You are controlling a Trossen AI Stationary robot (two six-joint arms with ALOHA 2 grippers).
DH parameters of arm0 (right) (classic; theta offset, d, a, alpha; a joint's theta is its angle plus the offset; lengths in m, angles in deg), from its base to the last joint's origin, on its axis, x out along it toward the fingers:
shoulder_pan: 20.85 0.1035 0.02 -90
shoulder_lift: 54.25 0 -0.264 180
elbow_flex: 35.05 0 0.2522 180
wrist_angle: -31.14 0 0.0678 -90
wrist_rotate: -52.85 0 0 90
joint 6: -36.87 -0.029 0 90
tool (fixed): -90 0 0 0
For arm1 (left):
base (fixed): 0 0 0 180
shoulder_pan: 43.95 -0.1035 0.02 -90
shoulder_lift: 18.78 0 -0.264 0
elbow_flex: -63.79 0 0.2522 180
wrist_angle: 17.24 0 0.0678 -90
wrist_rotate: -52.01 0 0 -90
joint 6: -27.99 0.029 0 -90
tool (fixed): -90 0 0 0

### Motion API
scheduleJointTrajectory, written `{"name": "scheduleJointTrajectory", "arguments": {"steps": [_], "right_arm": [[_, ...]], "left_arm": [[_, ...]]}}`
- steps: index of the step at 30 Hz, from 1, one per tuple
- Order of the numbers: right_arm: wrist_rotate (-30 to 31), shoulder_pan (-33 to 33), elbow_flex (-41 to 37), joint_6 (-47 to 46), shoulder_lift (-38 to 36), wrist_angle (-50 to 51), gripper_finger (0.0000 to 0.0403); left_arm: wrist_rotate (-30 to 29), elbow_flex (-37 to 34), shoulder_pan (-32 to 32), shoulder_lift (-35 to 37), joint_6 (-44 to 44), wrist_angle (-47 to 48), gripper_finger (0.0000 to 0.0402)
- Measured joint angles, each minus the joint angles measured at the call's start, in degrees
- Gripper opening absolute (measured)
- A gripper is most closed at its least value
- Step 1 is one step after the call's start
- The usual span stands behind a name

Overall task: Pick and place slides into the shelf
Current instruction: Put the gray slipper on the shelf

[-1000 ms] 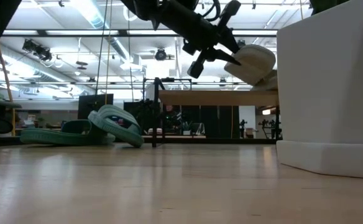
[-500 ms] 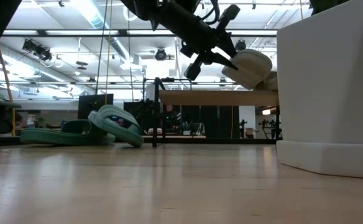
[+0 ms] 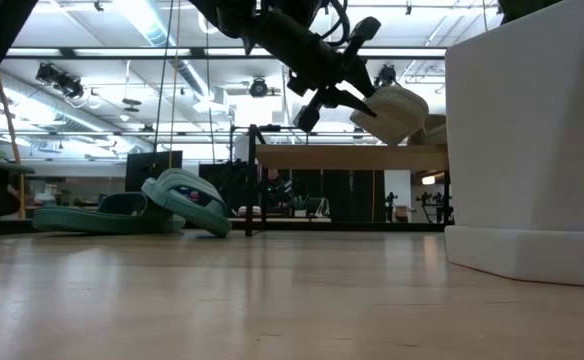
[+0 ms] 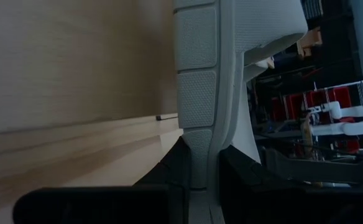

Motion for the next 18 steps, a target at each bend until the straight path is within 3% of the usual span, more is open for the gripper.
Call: {"name": "scheduleJointTrajectory", "arguments": {"steps": [18], "right_arm": [[-0.07,0.0,0.0,-1.03,-0.06,0.02,0.022]], "left_arm": [[1.49,-0.09,0.13,-1.53,2.28,-4.63,0.0053]]}}
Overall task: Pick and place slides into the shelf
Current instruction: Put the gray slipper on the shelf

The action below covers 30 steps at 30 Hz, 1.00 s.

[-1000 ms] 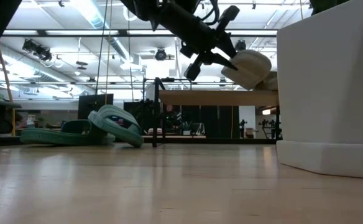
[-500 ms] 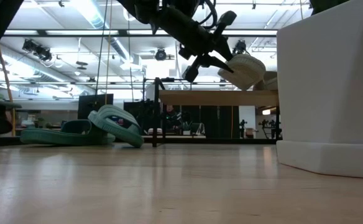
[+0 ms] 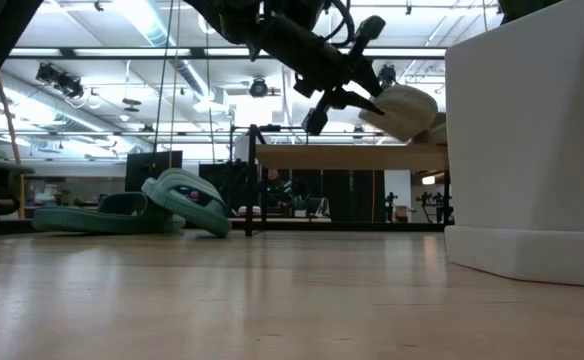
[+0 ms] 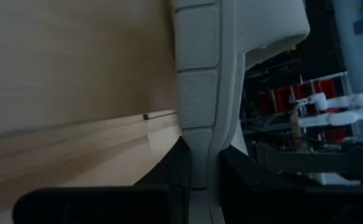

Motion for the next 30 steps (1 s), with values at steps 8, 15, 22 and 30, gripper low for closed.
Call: {"name": "scheduleJointTrajectory", "arguments": {"steps": [8,15,22,30], "right_arm": [[-0.92,0.0,0.0,-0.15,0.0,0.34,0.0213],[-1.05,0.0,0.0,-0.15,0.0,0.33,0.0209],[-1.05,0.0,0.0,-0.15,0.0,0.26,0.0209],[-1.02,0.02,0.0,-0.08,0.0,0.28,0.0209]], "left_arm": [[1.35,0.0,0.0,0.0,1.89,0.6,0.0053],[1.72,0.0,-0.13,0.0,0.95,2.05,0.0052],[4.03,0.0,-0.16,0.48,1.09,2.99,0.0052],[5.07,-0.02,-1.34,1.98,3.37,6.95,0.0052]]}}
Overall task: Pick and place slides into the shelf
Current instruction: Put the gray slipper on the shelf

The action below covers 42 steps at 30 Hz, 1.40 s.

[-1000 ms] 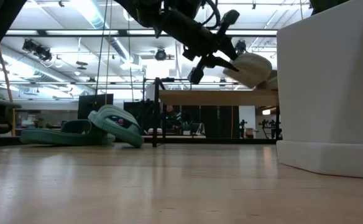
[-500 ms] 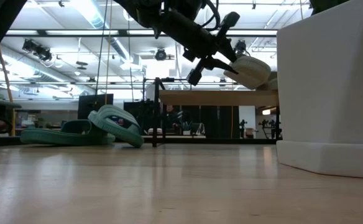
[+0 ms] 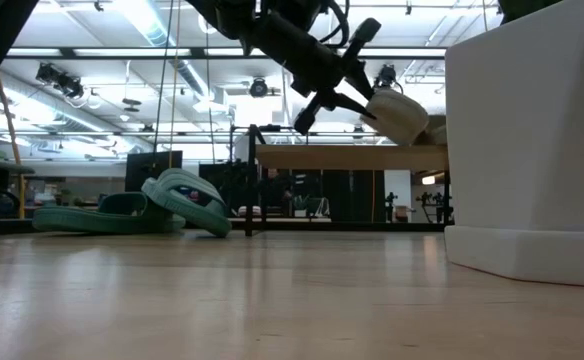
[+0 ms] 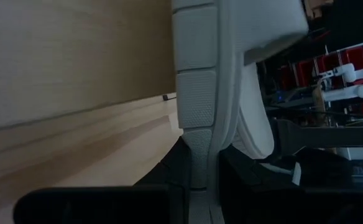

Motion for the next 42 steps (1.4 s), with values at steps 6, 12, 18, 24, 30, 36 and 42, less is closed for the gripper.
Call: {"name": "scheduleJointTrajectory", "arguments": {"steps": [6,12,18,24,30,36,42], "right_arm": [[-0.02,-0.01,0.0,-0.04,0.0,0.47,0.0209],[-0.24,-0.02,0.0,-0.02,0.0,1.22,0.0209],[-0.22,-0.02,0.0,0.04,-0.02,1.25,0.0209],[-0.21,-0.02,0.0,0.07,-0.01,1.25,0.0209],[-0.2,-0.02,0.0,0.11,0.0,1.25,0.0209],[-0.19,-0.02,0.0,0.16,0.0,1.25,0.0209],[-0.17,-0.02,0.0,0.17,0.0,1.23,0.0209]], "left_arm": [[-0.1,0.0,-1.03,0.86,1.65,0.91,0.0052],[2.53,0.0,-2.79,2.08,5.58,-0.94,0.0052],[7.64,0.02,-4.19,2.74,6.59,-4.69,0.0052],[7.26,-3.84,-4.24,2.78,-0.18,-14.13,0.0052],[-0.41,-13.02,-2.85,3.28,-11.06,-27.51,0.0052],[-5.6,-14.25,0.01,3.37,-14.15,-27.94,0.0052],[-8.11,-12.74,1.36,3.5,-13.57,-25.31,0.0052]]}}
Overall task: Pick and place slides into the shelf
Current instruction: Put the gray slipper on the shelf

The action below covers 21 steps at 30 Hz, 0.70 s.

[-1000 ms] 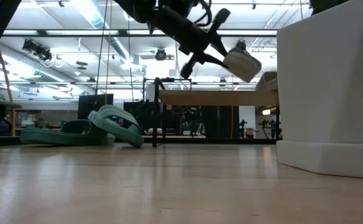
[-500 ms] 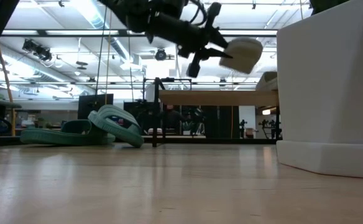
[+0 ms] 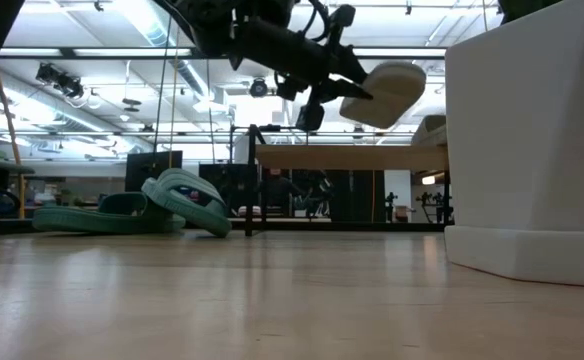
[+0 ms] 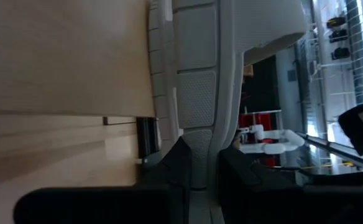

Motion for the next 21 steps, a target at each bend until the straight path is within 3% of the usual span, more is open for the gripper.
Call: {"name": "scheduleJointTrajectory", "arguments": {"steps": [8,21], "right_arm": [[0.0,0.0,0.0,-0.02,0.0,0.0,0.0209],[-1.19,0.0,0.0,-0.09,0.0,-0.02,0.0209]], "left_arm": [[0.99,0.07,-0.21,0.0,4.03,0.35,0.0052],[-0.18,0.11,-0.37,-1.7,3.09,-0.09,0.0052]]}}
